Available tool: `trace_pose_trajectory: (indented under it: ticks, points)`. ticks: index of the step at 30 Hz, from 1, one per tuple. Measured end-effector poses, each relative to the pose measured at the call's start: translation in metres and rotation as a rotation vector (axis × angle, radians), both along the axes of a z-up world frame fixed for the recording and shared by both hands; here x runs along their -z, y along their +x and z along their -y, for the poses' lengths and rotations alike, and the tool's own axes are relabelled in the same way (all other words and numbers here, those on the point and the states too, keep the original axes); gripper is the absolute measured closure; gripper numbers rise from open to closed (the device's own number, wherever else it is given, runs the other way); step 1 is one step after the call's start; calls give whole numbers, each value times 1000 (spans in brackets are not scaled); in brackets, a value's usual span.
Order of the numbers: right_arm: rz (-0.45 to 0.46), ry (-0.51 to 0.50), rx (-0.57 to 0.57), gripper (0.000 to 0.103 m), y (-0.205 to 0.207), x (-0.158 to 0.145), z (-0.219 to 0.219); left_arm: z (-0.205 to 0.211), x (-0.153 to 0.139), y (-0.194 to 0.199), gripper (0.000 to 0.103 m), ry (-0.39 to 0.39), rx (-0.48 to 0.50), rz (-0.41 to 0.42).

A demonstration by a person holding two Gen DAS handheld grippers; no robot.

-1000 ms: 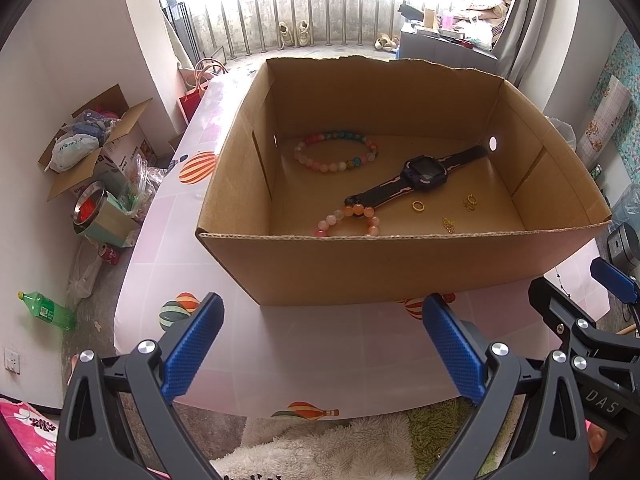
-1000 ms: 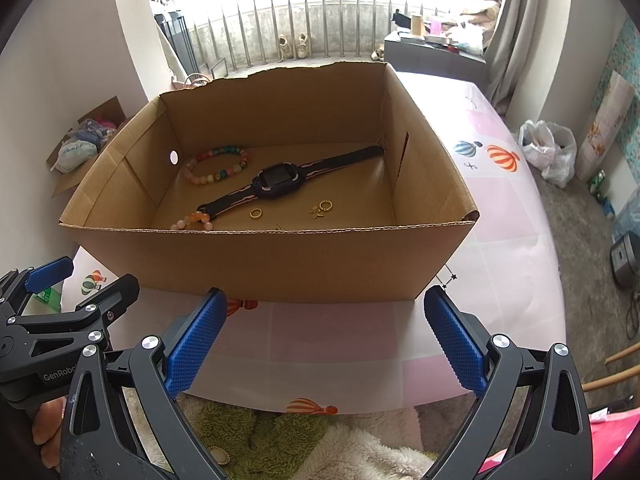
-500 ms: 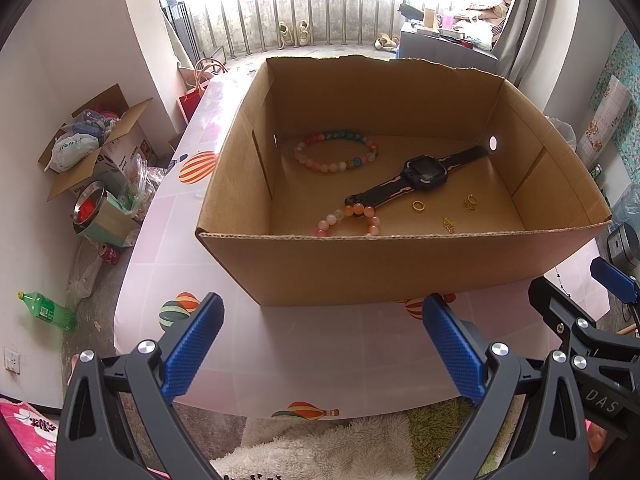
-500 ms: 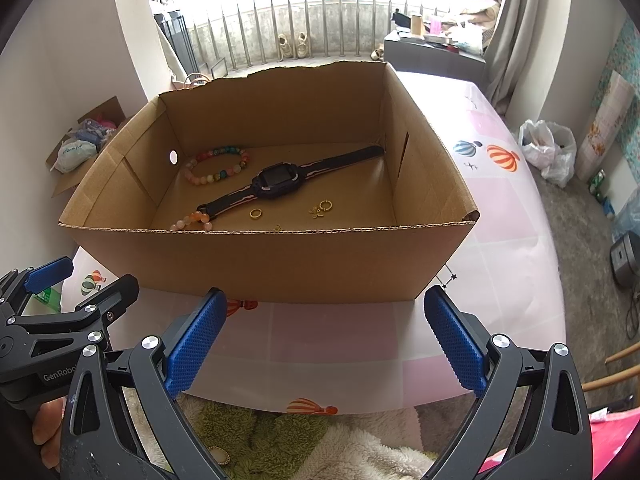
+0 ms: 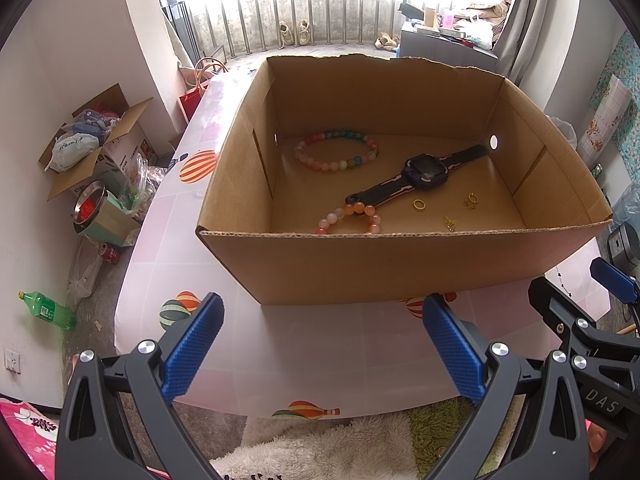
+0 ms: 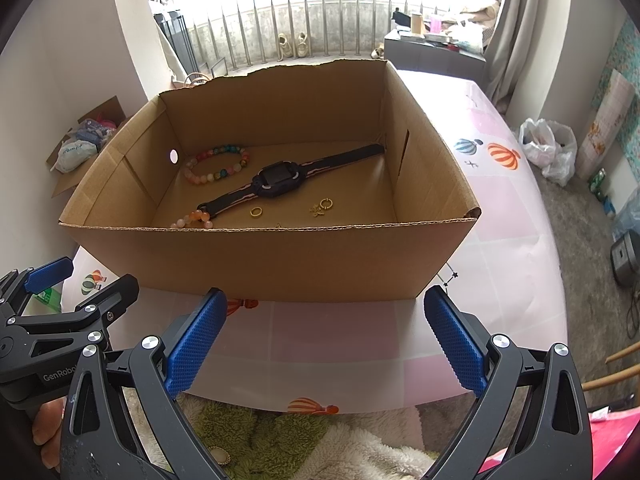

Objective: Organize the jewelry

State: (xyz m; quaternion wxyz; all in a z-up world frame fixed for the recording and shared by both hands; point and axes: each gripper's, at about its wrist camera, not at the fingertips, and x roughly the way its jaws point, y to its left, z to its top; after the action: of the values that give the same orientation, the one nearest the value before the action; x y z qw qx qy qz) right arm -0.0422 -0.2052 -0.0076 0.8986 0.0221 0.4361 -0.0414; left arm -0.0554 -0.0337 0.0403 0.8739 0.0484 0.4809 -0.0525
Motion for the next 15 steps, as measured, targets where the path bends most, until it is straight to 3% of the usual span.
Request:
trace_pose_trajectory:
  ticks: [15]
  points:
    - [-2,1,2,8,-1,1,0,0,0,0,6,-2,-1,-1]
